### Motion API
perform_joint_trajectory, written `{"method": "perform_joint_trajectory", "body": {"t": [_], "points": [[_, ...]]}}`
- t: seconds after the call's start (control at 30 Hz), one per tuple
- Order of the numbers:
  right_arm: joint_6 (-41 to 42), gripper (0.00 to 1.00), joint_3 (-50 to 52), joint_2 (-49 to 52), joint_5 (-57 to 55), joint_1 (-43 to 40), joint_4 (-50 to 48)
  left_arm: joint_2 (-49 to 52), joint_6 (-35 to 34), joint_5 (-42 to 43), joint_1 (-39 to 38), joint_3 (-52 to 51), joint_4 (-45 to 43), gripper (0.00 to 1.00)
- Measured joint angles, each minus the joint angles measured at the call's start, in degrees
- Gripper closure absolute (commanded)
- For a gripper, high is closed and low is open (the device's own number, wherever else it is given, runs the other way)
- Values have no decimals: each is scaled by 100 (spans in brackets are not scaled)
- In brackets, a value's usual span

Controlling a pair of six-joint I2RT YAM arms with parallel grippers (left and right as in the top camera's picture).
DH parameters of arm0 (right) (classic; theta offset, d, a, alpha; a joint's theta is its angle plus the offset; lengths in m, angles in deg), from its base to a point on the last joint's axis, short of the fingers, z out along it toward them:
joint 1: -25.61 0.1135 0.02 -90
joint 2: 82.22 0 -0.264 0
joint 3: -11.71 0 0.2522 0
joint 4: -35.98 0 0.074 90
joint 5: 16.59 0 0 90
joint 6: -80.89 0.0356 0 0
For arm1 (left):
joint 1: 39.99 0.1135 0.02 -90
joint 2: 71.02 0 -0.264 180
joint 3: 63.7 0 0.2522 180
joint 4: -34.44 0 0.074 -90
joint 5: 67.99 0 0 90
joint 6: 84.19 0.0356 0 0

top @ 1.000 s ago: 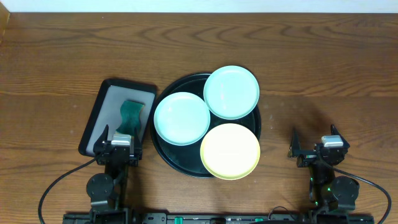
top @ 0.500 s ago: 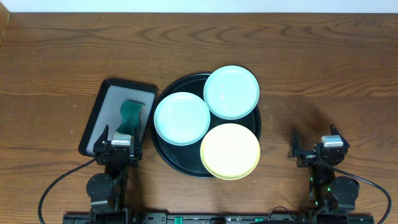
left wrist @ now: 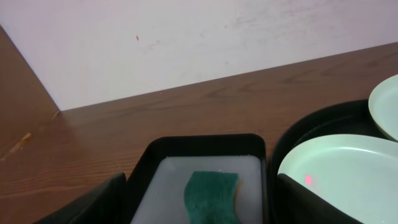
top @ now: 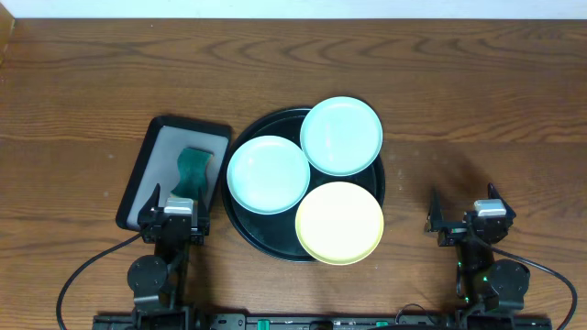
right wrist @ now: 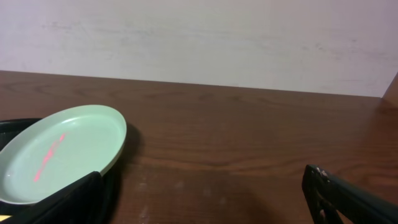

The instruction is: Clean dirty plates on tray and stack at the side

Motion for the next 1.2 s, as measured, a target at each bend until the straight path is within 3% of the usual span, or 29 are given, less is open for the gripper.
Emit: {"method": "perform_joint_trajectory", "body": {"t": [1.2], "points": [[-28, 1, 0, 0, -138, 0, -63, 0, 0, -2, 0, 0, 0, 26]]}}
